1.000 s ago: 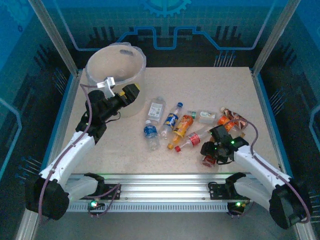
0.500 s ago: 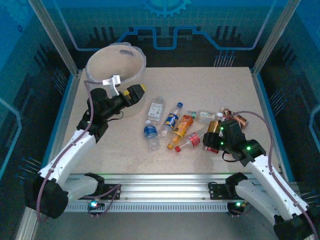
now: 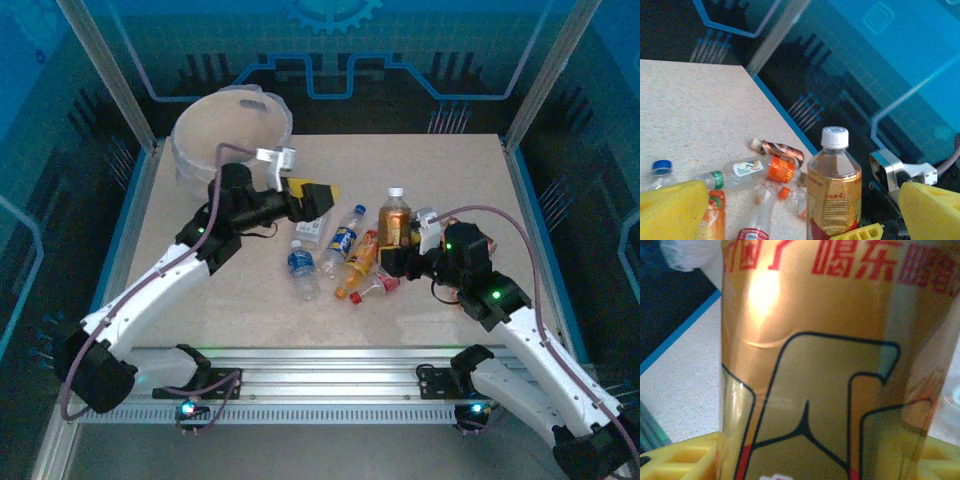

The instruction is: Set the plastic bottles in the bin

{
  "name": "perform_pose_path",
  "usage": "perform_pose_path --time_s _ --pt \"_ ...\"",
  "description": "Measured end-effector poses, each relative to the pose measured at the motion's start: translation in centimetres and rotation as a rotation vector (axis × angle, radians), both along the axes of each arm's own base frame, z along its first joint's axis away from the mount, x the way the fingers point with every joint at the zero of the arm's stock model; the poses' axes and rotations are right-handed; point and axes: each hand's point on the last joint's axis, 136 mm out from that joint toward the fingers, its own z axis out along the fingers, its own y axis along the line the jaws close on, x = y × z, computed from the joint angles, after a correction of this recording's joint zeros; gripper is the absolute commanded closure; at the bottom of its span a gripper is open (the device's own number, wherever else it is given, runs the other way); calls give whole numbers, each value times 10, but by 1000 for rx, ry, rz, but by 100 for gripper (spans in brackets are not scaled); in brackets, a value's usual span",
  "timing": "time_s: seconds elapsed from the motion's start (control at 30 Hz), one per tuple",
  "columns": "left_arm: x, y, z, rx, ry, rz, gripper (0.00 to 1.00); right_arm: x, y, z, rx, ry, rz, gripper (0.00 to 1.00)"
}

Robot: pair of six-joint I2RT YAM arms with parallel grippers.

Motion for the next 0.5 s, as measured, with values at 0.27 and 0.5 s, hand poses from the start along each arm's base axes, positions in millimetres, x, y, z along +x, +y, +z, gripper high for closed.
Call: perform_pose_path --time_s 0.27,0.5 --pt "-8 -60 -2 58 -41 -174 13 -3 36 21 0 -90 156 54" --pt "-5 -75 -6 84 -55 -216 31 -6 48 26 -14 -120 206 53"
